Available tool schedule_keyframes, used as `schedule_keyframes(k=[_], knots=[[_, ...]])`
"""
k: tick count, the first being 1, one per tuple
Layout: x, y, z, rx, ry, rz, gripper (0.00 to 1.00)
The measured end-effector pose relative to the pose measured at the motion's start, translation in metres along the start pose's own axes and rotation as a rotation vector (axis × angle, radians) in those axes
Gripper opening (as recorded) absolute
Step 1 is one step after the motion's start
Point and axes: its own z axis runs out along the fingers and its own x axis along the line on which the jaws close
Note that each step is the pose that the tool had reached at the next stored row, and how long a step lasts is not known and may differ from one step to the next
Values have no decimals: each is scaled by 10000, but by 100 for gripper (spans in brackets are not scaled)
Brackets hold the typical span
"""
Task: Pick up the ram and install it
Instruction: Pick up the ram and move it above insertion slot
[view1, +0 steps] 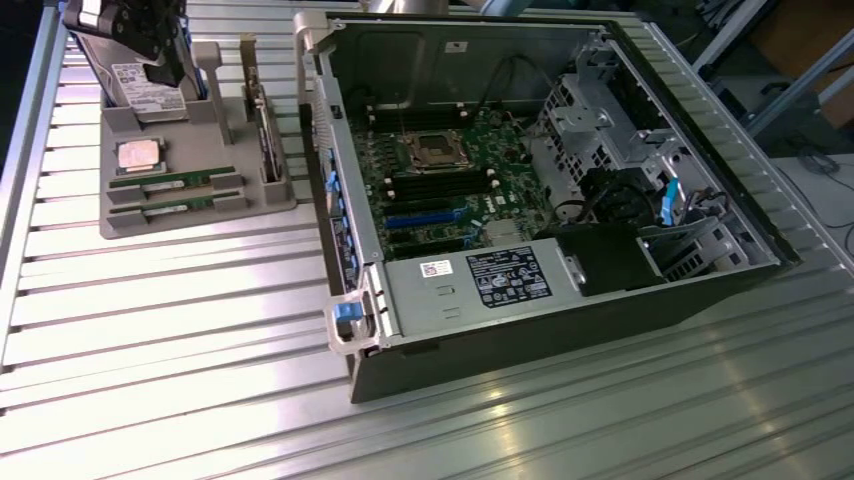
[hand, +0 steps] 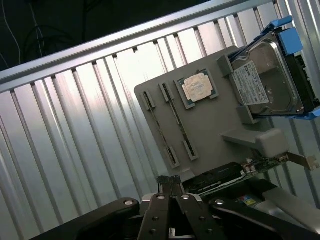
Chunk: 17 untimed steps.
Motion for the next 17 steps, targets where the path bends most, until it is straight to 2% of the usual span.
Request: schedule_keyframes(k=[15,16,17], knots=[[0,0,4,-29,52,-1177,11],[0,0,7,-40,72,-1629,11],[0,0,7,-42,75,-1680,11]])
